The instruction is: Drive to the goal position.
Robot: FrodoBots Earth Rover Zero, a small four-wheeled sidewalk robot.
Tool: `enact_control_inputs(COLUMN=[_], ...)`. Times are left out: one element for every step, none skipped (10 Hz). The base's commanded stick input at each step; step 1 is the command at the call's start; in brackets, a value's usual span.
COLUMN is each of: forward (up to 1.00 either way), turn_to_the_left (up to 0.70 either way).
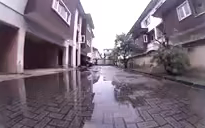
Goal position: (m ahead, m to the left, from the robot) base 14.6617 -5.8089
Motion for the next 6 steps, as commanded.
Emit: enact_control_inputs(forward=[0.50,0.50,0.50,0.50,0.50,0.50], turn_to_the_left=[0.00,0.00,0.00,0.00,0.00,0.00])
